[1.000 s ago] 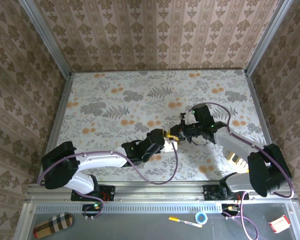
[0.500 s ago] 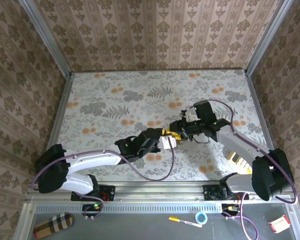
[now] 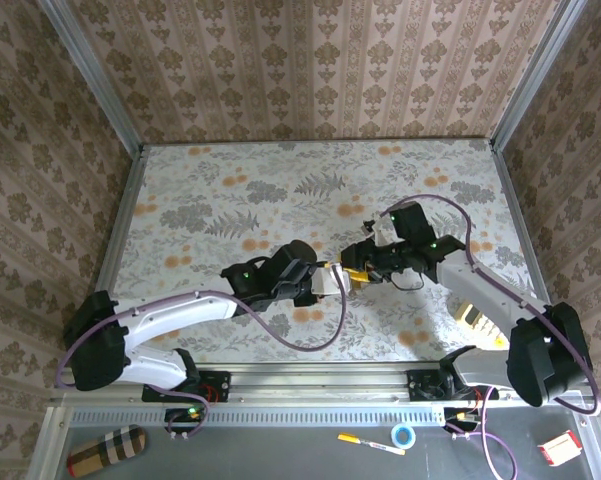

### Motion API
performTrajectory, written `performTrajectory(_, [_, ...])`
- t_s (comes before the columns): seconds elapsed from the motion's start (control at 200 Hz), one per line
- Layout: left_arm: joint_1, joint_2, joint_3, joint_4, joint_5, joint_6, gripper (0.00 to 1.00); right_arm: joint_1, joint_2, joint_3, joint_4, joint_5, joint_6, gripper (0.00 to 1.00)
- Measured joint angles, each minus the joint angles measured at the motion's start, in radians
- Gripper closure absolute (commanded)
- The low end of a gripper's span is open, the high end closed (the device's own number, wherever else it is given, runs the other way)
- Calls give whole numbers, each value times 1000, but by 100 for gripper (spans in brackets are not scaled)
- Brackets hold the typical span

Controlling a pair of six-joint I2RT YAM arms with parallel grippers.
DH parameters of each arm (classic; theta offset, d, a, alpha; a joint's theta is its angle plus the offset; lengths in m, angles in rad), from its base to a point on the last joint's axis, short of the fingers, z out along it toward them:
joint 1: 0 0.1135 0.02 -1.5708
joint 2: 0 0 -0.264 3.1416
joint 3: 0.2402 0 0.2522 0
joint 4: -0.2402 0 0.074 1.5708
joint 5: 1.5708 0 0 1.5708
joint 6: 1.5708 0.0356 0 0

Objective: Unlock with the key

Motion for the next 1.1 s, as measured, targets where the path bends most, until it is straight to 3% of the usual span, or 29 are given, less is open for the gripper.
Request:
performTrajectory(0.535, [12,27,59,-80,63,0,100,56,-35,-64,97,-12,-32,52])
performTrajectory(1.1, [10,53,66,-109,58,1,100,79,-5,-68,130,-9,-29,82])
